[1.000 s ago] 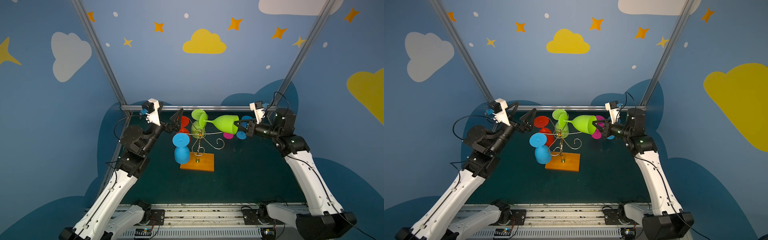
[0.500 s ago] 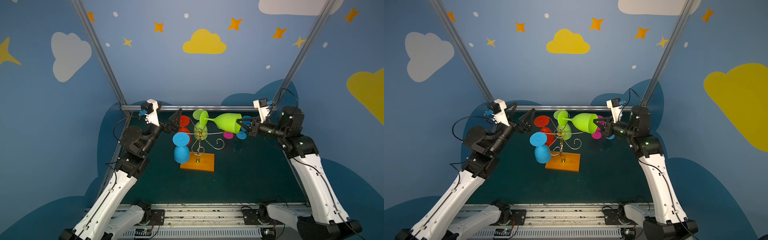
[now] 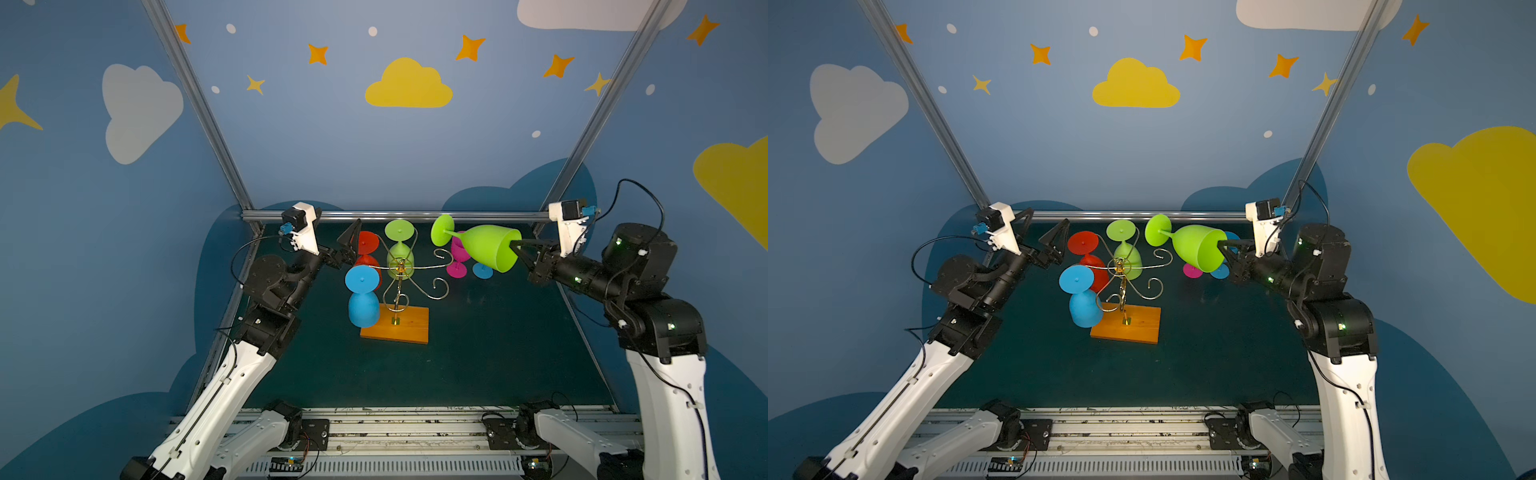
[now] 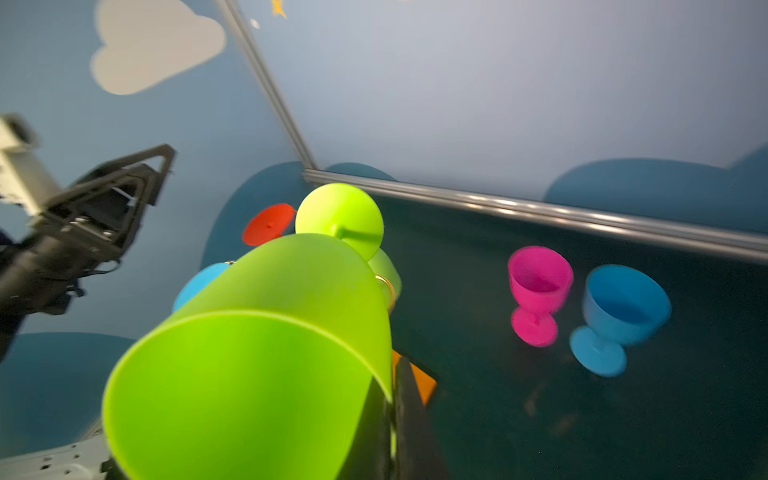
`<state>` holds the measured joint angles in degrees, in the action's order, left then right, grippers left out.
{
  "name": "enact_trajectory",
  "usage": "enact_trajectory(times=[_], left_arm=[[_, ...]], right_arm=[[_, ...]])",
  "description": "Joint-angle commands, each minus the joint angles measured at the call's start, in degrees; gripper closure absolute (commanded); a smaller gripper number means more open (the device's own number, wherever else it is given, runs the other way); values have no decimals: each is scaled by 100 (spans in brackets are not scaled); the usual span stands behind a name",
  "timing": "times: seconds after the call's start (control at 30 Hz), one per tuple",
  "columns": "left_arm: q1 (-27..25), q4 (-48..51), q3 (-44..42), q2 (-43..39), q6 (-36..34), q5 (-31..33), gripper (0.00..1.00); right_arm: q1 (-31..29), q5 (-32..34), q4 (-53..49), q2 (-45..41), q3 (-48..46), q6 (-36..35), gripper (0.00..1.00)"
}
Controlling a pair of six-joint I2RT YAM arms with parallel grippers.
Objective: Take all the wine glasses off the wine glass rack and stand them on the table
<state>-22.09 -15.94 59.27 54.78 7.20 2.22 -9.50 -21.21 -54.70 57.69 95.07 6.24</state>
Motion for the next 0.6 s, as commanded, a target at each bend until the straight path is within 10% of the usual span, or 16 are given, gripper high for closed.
enact_trajectory(times=[0.0,0.3,0.57], left_arm=[[78,-321,-83,-124,-309,369,1],[600,-599,-178,-151,-37,262,1],[918,-334,-194,-279,351,279,1]], right_arm=[[27,1444,-1635,-304,169,-189,100],[106,3655,-2701,-13,-266,-286,100],[1131,3208,-1727,1099,-633,-663,100]])
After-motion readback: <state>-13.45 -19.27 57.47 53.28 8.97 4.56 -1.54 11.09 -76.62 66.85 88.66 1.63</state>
